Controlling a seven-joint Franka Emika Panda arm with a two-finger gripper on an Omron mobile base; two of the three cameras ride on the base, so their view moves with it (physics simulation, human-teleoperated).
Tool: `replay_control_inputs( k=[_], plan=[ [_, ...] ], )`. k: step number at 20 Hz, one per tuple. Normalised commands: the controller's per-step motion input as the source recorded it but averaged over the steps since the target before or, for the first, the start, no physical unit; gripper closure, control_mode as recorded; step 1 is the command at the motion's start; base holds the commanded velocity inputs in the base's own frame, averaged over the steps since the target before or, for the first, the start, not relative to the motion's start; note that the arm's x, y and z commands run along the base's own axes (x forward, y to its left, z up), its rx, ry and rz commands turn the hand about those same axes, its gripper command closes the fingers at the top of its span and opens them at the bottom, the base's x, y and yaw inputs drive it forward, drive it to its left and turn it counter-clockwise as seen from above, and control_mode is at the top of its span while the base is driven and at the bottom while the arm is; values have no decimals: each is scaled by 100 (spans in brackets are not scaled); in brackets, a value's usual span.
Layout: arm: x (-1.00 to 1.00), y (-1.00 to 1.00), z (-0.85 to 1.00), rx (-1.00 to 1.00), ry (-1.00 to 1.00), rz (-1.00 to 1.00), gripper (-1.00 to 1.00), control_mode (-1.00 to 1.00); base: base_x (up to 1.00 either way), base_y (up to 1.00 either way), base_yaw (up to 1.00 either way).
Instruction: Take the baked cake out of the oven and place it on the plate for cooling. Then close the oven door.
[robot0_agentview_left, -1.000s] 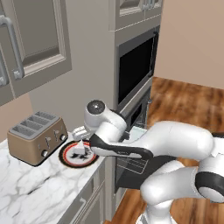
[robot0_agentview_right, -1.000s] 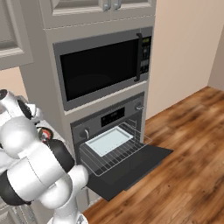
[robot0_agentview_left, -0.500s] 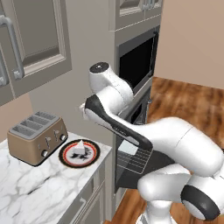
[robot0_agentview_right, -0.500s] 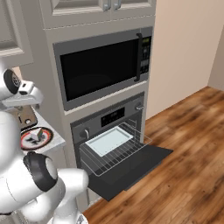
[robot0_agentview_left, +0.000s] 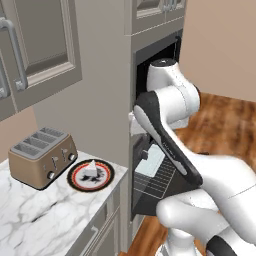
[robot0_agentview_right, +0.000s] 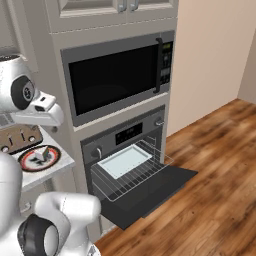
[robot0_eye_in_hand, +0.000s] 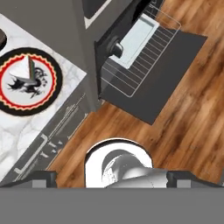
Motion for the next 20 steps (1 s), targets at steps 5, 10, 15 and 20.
replay_control_inputs(
  k=[5,10,15,20],
  plan=[
    [18,-100,-5,18,0,0,-100,-100,0,0,0],
    [68,-100,-19,15,3,0,-100,-100,0,0,0],
    [97,-90,-70,6,17,0,-100,-100,0,0,0],
    [100,-56,-92,3,14,0,-100,-100,0,0,0]
  ],
)
